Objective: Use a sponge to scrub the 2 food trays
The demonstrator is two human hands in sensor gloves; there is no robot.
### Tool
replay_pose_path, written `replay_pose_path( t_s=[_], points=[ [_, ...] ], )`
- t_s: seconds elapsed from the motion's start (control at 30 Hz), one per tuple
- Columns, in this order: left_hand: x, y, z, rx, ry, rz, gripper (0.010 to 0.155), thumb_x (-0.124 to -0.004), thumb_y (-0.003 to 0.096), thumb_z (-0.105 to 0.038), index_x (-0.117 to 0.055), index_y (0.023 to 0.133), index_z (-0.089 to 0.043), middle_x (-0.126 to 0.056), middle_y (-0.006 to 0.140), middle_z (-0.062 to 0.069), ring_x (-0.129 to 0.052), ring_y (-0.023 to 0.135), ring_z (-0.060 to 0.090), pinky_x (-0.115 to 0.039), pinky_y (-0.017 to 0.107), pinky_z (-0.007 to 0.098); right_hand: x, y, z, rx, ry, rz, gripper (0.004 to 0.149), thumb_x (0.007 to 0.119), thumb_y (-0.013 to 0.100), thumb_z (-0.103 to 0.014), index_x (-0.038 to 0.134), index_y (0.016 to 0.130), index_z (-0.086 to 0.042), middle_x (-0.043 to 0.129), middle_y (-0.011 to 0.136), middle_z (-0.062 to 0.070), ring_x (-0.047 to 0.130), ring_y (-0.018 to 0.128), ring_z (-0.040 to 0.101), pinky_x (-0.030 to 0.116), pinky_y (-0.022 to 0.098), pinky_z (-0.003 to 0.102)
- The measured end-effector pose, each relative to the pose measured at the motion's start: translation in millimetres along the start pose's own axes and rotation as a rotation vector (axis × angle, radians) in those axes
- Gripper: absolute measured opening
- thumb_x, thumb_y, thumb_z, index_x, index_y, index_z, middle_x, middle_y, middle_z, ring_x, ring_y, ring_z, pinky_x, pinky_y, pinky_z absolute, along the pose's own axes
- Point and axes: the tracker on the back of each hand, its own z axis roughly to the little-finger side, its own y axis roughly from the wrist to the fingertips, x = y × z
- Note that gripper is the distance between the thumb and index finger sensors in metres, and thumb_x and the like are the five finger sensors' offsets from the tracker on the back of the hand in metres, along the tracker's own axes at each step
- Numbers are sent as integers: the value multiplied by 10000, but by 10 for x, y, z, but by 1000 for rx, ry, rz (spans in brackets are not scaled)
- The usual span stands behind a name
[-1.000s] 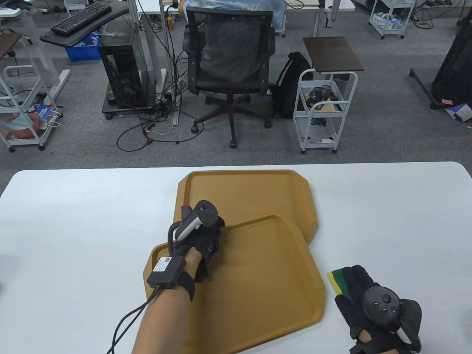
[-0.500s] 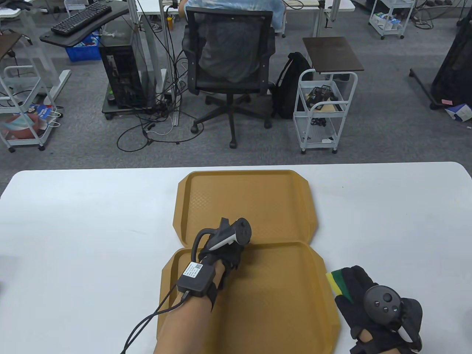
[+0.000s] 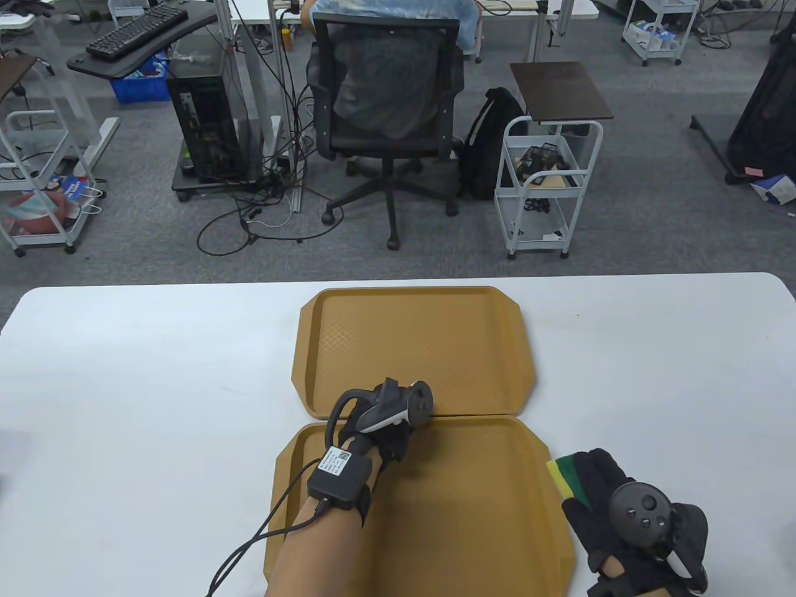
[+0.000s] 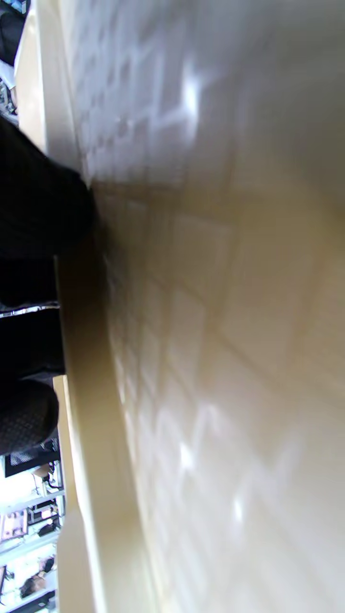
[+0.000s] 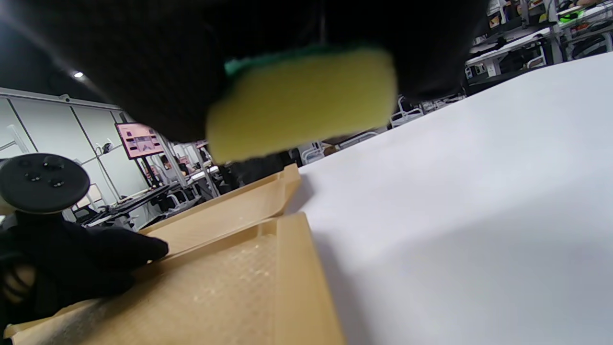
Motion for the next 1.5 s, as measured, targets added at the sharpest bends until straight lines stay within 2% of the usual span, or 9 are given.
replay_pose_path(
  t_s=[0.2, 0.27, 0.37, 0.5, 0.67, 0.77, 0.87, 1.07, 1.5],
  points=[
    [24, 26, -25, 37, 1, -10, 598, -796, 469, -421, -618, 1032, -513, -718, 1059, -122, -780, 951, 232, -647, 764, 489, -6, -1, -2, 8, 2, -5, 692, 929, 431, -387, 649, 1039, -213, 578, 1113, 129, 819, 804, 405, 753, 635, 562],
    [72, -43, 52, 59, -40, -86, 657, -796, 425, -499, -600, 1051, -451, -725, 1056, -87, -802, 931, 247, -664, 741, 501, 4, 7, 11, 18, 5, -15, 694, 929, 431, -390, 648, 1040, -210, 578, 1113, 131, 820, 803, 406, 754, 634, 560],
    [164, -197, 244, 101, -82, -108, 676, -812, 398, -513, -658, 1045, -387, -734, 1061, -12, -824, 909, 307, -679, 700, 541, 32, 24, 27, 37, -1, -38, 701, 928, 430, -399, 644, 1042, -211, 574, 1112, 134, 823, 805, 401, 756, 637, 555],
    [194, -688, 760, 322, -65, 61, 733, -779, 418, -575, -565, 1093, -385, -636, 1121, 9, -776, 955, 329, -658, 721, 535, 105, 61, 44, 56, -15, -51, 705, 930, 428, -402, 641, 1043, -212, 577, 1110, 137, 834, 804, 395, 765, 638, 547],
    [-54, -1403, 1308, 493, -275, 194, 847, -780, 415, -637, -469, 1131, -307, -667, 1100, 72, -861, 869, 342, -729, 654, 521, 210, 99, 39, 78, -31, -60, 713, 931, 422, -429, 648, 1041, -216, 585, 1102, 140, 860, 793, 379, 791, 627, 526],
    [-286, -1746, 1388, 525, -460, 319, 927, -808, 407, -649, -389, 1142, -270, -721, 1056, 97, -929, 775, 342, -787, 580, 507, 260, 127, 15, 96, -41, -56, 700, 930, 420, -446, 671, 1029, -218, 596, 1093, 142, 888, 774, 376, 817, 611, 514],
    [-425, -1977, 1350, 516, -408, 346, 952, -824, 414, -625, -324, 1137, -258, -775, 989, 71, -984, 711, 297, -832, 546, 475, 329, 181, -56, 121, -31, -38, 663, 935, 417, -449, 712, 995, -211, 611, 1082, 147, 919, 746, 380, 846, 587, 504],
    [-507, -2094, 1379, 440, -541, 148, 867, -892, 402, -492, -448, 1109, -259, -915, 842, 69, -1141, 456, 171, -978, 394, 376, 533, 355, -316, 130, -106, -65, 639, 935, 415, -455, 736, 970, -208, 626, 1073, 145, 933, 735, 373, 859, 578, 494],
    [-567, -2089, 1463, 419, -615, 147, 822, -869, 408, -510, -481, 1102, -303, -944, 775, 34, -1127, 395, 163, -966, 348, 373, 1063, 1005, -833, 193, -444, -23, 606, 932, 409, -469, 771, 940, -224, 665, 1057, 123, 888, 726, 358, 815, 586, 491]
  ],
)
